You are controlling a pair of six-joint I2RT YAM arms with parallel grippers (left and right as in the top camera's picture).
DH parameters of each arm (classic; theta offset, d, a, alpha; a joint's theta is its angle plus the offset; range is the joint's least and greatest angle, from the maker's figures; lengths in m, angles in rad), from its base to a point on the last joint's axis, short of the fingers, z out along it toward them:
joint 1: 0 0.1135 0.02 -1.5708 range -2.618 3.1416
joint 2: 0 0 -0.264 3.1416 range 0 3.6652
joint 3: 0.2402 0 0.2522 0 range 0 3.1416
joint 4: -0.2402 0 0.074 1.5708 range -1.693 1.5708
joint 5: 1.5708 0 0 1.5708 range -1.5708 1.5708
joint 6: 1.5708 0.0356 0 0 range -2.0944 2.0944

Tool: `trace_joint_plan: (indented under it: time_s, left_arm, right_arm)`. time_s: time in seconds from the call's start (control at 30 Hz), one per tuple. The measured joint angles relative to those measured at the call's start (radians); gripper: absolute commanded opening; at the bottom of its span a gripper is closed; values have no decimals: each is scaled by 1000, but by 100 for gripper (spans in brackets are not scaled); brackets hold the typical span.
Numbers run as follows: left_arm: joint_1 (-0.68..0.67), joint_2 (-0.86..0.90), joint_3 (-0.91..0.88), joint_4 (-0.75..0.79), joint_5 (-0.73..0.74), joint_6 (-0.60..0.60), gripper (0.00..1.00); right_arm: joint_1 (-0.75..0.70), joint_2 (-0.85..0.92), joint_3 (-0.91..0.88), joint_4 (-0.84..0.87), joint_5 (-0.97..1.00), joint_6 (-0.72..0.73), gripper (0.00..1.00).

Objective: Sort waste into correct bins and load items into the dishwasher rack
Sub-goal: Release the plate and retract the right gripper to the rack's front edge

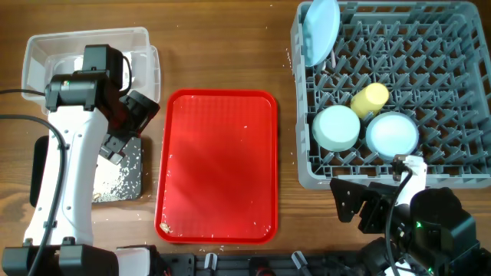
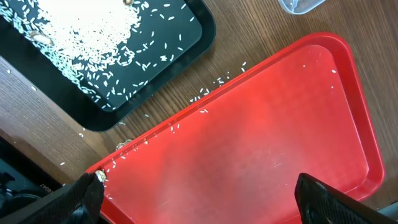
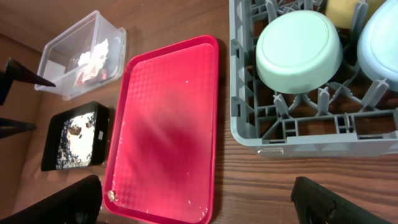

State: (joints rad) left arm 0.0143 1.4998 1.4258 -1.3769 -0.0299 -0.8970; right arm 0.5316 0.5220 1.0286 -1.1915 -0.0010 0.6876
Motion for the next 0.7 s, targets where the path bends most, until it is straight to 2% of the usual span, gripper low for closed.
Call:
trace_joint_plan:
  time_s: [0.7]
  left_arm:
    - [0, 0, 0, 0, 0, 0, 100]
  right_arm:
    - [0, 0, 0, 13, -3, -91, 100]
